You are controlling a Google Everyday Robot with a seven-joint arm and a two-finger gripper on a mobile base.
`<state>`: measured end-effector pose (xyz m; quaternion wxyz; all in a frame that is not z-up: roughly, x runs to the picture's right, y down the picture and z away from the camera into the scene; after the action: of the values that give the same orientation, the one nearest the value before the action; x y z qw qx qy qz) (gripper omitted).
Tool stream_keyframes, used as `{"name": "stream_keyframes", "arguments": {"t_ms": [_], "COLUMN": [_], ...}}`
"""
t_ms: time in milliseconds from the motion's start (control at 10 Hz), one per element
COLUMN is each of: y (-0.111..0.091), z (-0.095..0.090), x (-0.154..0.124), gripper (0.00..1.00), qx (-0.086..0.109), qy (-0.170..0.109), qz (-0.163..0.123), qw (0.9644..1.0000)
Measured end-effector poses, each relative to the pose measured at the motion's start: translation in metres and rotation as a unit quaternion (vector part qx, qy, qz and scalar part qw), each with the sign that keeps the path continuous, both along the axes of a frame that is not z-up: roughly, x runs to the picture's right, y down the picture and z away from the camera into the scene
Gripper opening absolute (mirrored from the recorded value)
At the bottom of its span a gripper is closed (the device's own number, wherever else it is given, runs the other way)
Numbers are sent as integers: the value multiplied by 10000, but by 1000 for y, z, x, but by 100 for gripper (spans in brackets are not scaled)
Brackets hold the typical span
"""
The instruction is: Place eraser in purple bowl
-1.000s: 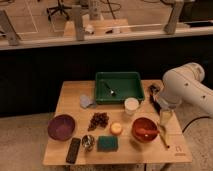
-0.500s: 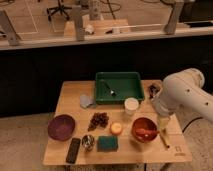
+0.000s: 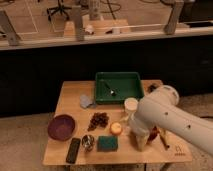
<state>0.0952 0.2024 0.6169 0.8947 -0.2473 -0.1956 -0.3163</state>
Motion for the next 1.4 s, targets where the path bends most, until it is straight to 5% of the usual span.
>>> {"name": "stream_keyframes", "arguments": {"t_ms": [200,400,1000,1400], "y": [25,39,38,14], "z": [-19,-27,-26,-6], "x": [-49,-69,-71,-128], "gripper": [80,80,80,80], "qx": [166,269,257,56], "qy": [-577,-822,-830,-917], "qz": [-745,-1158,-1257,-2237], "qw": [9954,9895,9883,9703]}}
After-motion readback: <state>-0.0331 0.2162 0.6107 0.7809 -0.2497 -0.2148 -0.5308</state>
